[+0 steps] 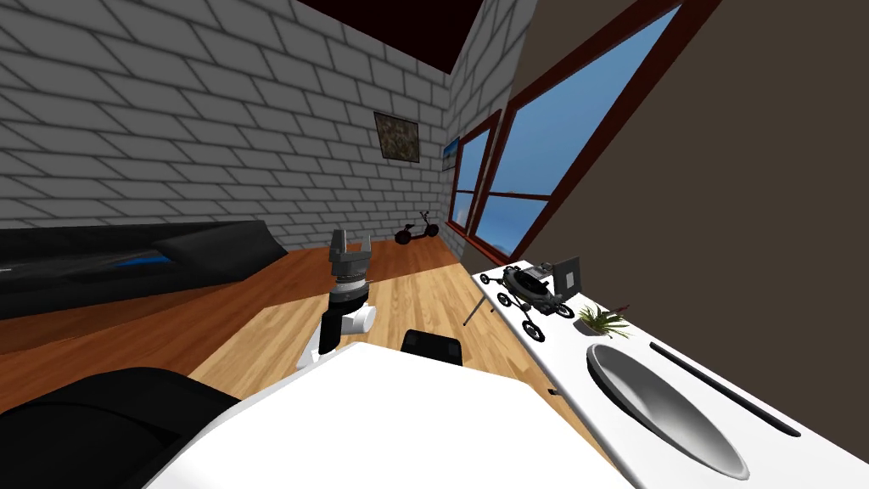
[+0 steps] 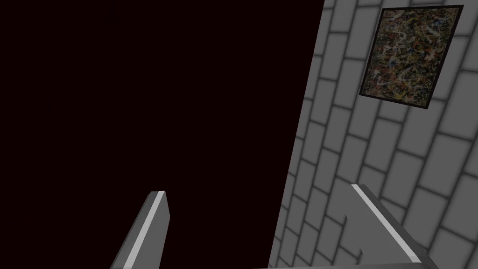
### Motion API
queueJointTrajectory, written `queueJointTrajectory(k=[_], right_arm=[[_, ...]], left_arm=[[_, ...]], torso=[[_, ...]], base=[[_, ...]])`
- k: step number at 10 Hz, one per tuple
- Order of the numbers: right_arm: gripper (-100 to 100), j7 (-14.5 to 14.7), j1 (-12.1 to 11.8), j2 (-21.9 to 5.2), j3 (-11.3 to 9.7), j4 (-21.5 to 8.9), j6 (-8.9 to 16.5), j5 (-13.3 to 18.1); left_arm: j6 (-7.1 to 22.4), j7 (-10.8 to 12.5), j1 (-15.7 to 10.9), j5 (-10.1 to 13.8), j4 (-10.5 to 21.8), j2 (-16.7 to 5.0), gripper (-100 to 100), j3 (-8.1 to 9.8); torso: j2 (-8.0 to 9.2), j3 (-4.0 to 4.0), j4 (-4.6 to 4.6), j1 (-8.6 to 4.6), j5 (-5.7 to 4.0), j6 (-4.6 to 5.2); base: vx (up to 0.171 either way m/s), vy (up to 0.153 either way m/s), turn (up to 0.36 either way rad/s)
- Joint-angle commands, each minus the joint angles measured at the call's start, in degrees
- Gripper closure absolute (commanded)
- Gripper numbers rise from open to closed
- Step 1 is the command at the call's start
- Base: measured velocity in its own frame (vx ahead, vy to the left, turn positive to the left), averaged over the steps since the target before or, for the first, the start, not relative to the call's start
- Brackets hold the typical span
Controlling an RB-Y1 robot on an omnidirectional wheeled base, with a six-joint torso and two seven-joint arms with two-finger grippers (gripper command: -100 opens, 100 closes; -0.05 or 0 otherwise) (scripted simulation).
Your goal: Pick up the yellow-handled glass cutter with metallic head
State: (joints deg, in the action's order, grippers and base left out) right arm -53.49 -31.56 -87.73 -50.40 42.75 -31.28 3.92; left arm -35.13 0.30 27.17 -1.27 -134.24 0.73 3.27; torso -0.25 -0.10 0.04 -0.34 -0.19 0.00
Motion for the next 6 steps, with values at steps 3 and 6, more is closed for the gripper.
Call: queueJointTrajectory(k=[3,6], right_arm=[[100,6.04,-1.45,-0.58,0.38,1.02,-0.01,-3.67],[100,10.96,-2.92,-1.15,0.72,2.05,0.02,-7.26]], left_arm=[[0.00,0.00,0.02,0.00,-0.01,0.00,0,0.01],[0.00,0.00,0.02,0.00,0.00,0.00,0,0.01]], torso=[[-0.28,-0.18,-0.10,0.05,0.01,0.18],[-0.24,-0.15,-0.09,0.01,0.00,0.13]], base=[[0.127,0.003,-0.175],[0.121,-0.002,-0.175]])
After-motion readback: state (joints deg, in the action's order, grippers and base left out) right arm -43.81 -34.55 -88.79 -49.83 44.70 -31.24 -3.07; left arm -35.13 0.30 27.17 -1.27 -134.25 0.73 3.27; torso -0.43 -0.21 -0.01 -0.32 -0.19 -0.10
